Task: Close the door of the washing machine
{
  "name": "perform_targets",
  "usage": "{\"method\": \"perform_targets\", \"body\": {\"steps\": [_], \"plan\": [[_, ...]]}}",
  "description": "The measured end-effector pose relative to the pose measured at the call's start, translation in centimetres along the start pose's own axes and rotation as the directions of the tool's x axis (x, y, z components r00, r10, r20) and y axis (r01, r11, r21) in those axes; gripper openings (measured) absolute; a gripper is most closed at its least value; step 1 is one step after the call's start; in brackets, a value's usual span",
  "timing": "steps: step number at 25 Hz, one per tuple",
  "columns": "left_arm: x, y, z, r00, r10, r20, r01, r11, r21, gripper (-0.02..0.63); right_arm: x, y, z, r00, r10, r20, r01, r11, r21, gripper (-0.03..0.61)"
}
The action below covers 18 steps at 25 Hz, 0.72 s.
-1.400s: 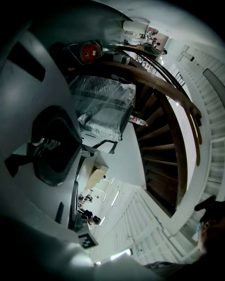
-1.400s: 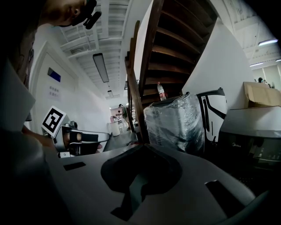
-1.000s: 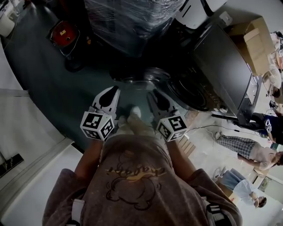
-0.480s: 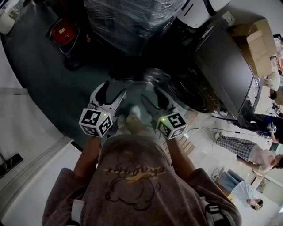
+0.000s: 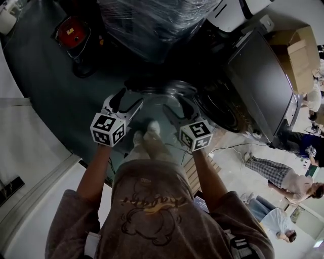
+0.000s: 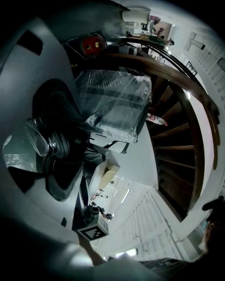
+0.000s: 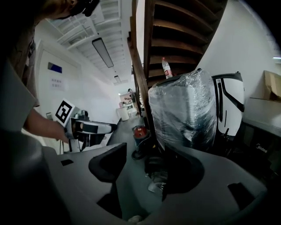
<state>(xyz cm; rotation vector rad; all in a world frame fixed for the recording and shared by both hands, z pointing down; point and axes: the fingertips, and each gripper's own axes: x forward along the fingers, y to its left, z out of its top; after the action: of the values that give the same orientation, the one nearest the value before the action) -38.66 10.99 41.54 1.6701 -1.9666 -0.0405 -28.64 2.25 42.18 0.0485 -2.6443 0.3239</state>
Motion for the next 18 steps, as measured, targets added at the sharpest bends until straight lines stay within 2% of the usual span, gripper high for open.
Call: {"method": "perform_targets", "body": {"steps": [9,18], "plan": [[5.9,3.6,-4.9,0.994,-0.024,-0.106,0.031,0.998,0.056,0.307,5.2,-4.8,-3.4,0.993,0.019,-0.117,-0.028,0.997,-0.073,0.241],[12.9,5.3,-9.8,0.98,-0.059,-0.188,0.074,0.994,0.076,0.308,9.7,-9.4,-7.4,0.97,0.049,-0.239,-0.091,0.982,-0.165,0.241]]}}
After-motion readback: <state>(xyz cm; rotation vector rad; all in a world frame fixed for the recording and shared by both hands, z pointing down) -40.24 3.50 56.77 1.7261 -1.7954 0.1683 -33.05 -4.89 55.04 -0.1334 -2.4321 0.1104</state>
